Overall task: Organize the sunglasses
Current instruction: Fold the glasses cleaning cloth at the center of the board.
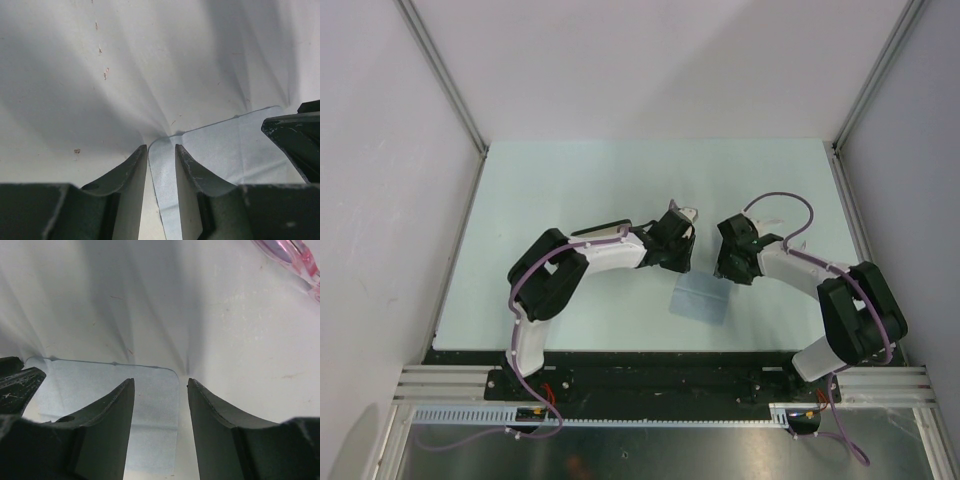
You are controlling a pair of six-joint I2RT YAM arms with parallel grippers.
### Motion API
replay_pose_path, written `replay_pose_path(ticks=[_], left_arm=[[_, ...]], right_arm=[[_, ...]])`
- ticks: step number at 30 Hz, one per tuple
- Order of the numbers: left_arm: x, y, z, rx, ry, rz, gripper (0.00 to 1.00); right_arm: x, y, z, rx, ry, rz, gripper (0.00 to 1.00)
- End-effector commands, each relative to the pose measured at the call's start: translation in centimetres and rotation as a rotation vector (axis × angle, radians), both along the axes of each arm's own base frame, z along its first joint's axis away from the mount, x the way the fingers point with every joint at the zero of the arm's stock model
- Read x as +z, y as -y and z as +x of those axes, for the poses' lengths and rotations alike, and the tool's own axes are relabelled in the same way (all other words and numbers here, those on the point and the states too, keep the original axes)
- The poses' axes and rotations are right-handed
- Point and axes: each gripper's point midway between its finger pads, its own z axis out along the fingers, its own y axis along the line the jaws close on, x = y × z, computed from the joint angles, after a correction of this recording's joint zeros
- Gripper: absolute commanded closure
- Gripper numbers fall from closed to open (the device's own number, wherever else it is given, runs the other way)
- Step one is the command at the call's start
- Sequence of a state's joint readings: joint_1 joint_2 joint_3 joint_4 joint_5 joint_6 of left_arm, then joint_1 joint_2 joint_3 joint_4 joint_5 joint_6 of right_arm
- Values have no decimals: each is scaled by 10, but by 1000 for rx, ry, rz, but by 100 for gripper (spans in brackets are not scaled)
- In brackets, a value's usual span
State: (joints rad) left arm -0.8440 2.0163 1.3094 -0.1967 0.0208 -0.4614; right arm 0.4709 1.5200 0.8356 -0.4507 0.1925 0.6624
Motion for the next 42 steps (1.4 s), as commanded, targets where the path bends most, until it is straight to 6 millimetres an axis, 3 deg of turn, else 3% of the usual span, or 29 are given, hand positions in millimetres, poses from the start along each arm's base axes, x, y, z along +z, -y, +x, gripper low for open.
replay_pose_path(ticks=[1, 16, 22, 26, 42], left_arm=[[-52, -38, -25, -4, -108, 179, 64], [-57, -36, -32, -4, -124, 185, 67], [-58, -33, -36, -15, -144, 173, 67], [-59, -33, -36, -16, -146, 173, 68], [-59, -38, -39, -38, -133, 191, 63]], right_arm=[[5, 5, -8, -24, -15, -4, 49], [-16, 6, -9, -15, -52, -55, 55], [-8, 6, 0, -29, -2, -50, 56], [-3, 8, 5, -38, 18, -35, 66], [-13, 5, -5, -4, -37, -47, 73]])
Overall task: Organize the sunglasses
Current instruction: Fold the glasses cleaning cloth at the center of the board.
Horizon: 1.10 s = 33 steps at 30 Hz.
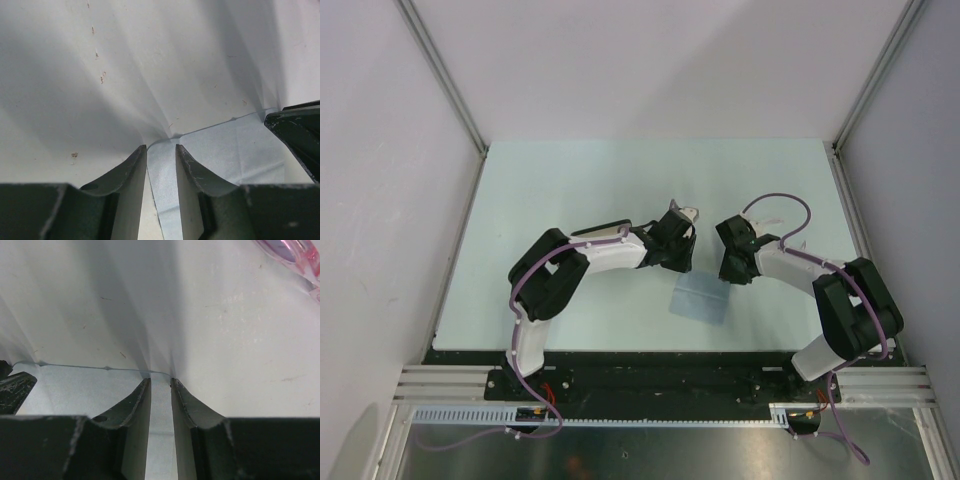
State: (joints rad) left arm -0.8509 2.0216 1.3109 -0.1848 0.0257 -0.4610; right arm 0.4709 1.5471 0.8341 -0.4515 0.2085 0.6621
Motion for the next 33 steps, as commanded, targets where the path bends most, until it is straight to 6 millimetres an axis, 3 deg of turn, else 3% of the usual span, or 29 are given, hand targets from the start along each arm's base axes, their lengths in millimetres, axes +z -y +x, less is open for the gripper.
replay_pose_path(ticks=[1, 6, 10, 18, 23, 33], left_arm=[[-60, -44, -38, -28, -135, 206, 63], [-65, -44, -42, -35, -154, 207, 67], [-65, -38, -43, -47, -158, 197, 76], [-67, -38, -46, -61, -165, 201, 76], [-68, -38, -46, -65, -166, 202, 82], [-69, -45, -46, -60, -148, 234, 71]], right_arm=[[-6, 2, -5, 0, -24, -28, 73], [-7, 2, -5, 6, -21, -36, 75], [-7, 1, -3, 5, -16, -31, 83], [-8, -5, -1, 14, -11, -8, 88], [-7, -6, 0, 14, -10, -5, 91], [-5, -8, 1, 16, -5, -6, 92]])
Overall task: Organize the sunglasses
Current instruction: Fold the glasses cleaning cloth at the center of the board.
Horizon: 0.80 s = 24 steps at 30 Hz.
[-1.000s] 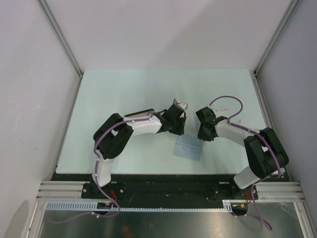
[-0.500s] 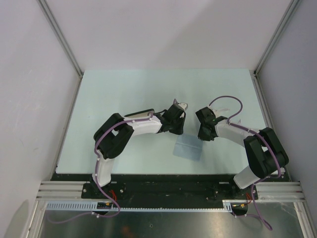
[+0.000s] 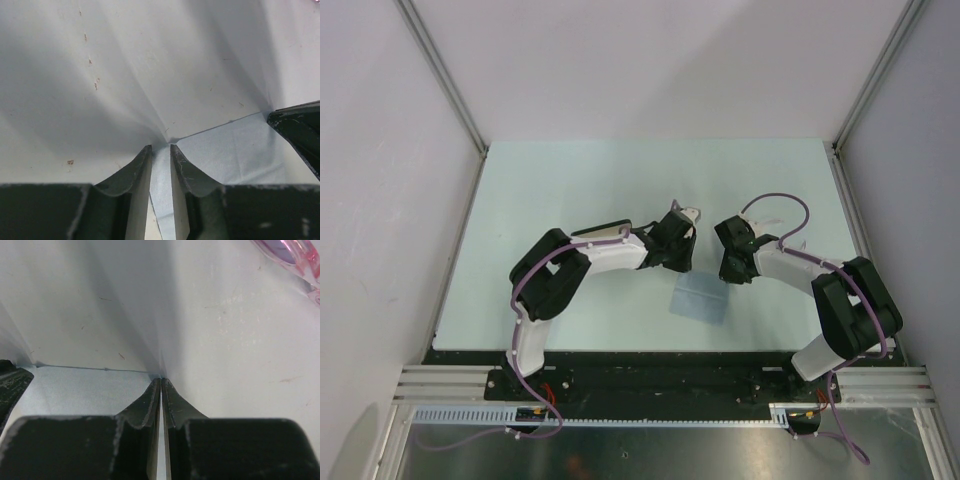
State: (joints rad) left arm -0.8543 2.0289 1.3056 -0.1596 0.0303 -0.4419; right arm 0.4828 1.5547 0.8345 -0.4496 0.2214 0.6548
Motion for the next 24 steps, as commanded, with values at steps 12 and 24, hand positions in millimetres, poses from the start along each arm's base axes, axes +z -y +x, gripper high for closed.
replay_pose_path(ticks=[12, 24], left_arm=[[-71, -58, -47, -21, -133, 290, 87], [-59, -54, -45, -37, -112, 272, 100]], right_arm=[[-4, -10, 3, 5, -7, 11, 92], [7, -15, 6, 11, 26, 28, 92]])
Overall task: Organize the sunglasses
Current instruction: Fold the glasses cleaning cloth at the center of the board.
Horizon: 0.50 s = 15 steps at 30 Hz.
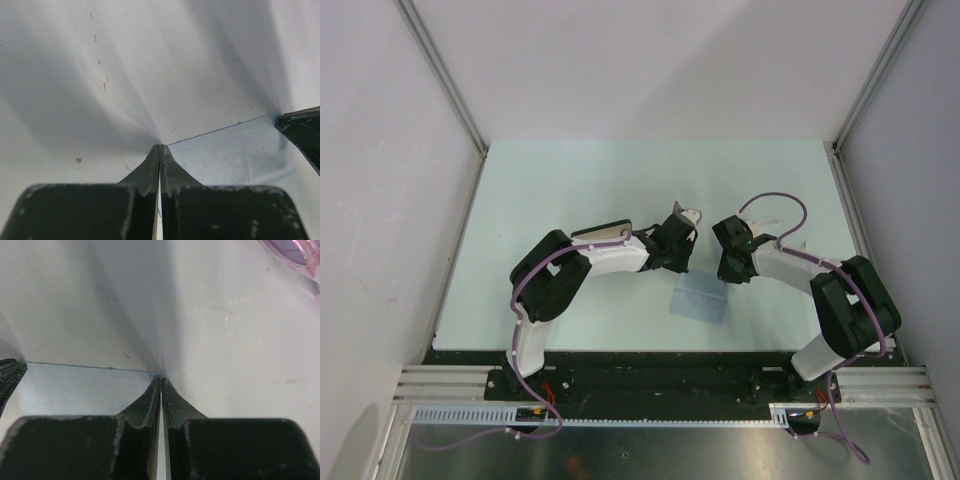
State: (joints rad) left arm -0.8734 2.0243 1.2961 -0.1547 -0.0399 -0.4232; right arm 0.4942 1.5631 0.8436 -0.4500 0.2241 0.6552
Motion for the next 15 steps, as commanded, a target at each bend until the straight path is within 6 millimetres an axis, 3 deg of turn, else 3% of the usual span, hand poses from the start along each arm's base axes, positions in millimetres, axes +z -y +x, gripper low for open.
replay_pose_path(ticks=[1, 11, 15], left_arm=[[-56, -49, -46, -40, -160, 225, 100], [-37, -43, -43, -48, -135, 184, 100], [-32, -43, -44, -49, -128, 175, 100]], right_arm=[[12, -11, 7, 4, 39, 34, 92], [36, -15, 2, 4, 89, 53, 97], [37, -14, -3, 4, 80, 42, 97]])
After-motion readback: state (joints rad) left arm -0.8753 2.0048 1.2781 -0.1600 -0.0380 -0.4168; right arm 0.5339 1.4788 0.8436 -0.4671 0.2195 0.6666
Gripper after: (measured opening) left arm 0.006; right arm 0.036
